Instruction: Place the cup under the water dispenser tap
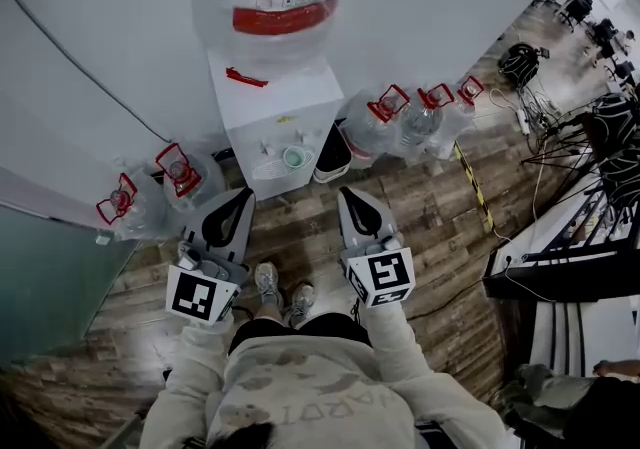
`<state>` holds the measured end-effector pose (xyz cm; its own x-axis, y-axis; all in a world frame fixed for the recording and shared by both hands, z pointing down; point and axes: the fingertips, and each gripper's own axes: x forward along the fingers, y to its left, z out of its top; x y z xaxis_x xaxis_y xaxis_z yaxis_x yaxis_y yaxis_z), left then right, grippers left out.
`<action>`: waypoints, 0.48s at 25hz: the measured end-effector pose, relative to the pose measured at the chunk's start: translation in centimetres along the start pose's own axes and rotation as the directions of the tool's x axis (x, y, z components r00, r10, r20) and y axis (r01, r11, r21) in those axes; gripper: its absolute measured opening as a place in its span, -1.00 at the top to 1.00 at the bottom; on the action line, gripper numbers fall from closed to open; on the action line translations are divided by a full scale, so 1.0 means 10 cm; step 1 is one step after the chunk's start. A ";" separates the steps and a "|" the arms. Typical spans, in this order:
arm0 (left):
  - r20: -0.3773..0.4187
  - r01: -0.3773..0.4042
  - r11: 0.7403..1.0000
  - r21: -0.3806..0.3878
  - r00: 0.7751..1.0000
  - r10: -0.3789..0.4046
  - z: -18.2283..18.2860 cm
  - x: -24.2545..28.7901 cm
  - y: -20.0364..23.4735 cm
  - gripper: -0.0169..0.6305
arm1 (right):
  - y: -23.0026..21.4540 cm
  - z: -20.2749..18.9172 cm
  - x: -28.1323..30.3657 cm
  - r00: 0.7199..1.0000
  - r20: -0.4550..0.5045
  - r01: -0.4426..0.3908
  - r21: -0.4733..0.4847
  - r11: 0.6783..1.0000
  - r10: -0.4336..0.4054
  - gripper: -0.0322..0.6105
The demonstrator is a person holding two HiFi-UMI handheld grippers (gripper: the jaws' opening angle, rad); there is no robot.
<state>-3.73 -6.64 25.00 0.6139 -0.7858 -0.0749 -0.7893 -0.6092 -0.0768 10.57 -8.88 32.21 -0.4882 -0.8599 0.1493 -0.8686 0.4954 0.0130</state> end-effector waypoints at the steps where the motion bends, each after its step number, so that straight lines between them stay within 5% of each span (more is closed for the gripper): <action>1: 0.000 -0.001 1.000 -0.001 1.000 0.001 0.02 0.00 -0.01 0.93 | 0.00 0.03 -0.02 1.000 0.005 0.001 -0.003 1.000 -0.001 0.87; 12: 0.021 -0.014 1.000 0.001 1.000 0.014 0.25 -0.05 -0.08 0.93 | 0.01 0.35 -0.21 0.998 0.057 0.007 -0.016 1.000 -0.006 0.87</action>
<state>-3.35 -5.44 22.67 0.6032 -0.7916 -0.0971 -0.7976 -0.5983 -0.0772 11.18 -7.47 28.43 -0.4868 -0.8686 0.0926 -0.8706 0.4911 0.0304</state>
